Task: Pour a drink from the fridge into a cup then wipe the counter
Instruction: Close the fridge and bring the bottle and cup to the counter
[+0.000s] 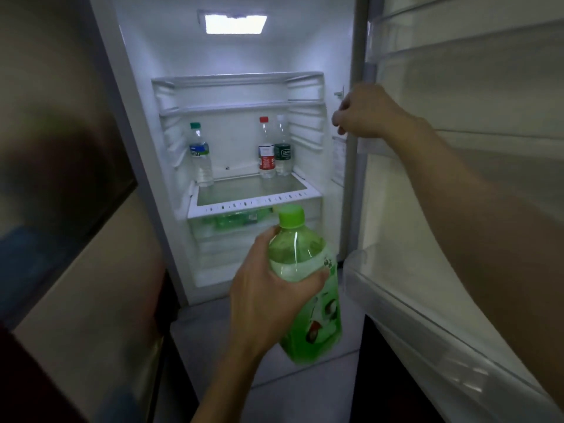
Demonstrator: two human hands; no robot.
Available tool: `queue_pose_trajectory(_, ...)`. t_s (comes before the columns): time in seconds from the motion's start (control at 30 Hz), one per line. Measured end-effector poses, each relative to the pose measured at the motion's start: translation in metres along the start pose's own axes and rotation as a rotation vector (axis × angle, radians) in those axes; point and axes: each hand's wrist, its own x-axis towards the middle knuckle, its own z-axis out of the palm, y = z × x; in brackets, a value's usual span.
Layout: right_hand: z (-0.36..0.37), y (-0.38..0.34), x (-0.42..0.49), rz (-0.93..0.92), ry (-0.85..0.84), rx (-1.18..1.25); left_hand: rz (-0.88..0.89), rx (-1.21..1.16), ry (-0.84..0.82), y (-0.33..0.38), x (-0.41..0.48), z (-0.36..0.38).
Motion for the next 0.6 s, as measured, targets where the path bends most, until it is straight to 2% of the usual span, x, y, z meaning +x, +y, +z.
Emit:
queue_pose_trajectory(0.13,-0.010,0.003,-0.049,-0.065,0.097,-0.040,-0.036,-0.015,-0.074,0.010,-0.027,-0.004)
queue_pose_trajectory(0.27,-0.023,0.015,-0.103,-0.060,0.089,-0.138,-0.085,-0.056,-0.138,0.019,-0.054,-0.001)
queue_pose_trajectory(0.6,-0.065,0.066,-0.234,-0.078,-0.006,-0.138,-0.020,0.023,-0.292,0.060,-0.110,0.022)
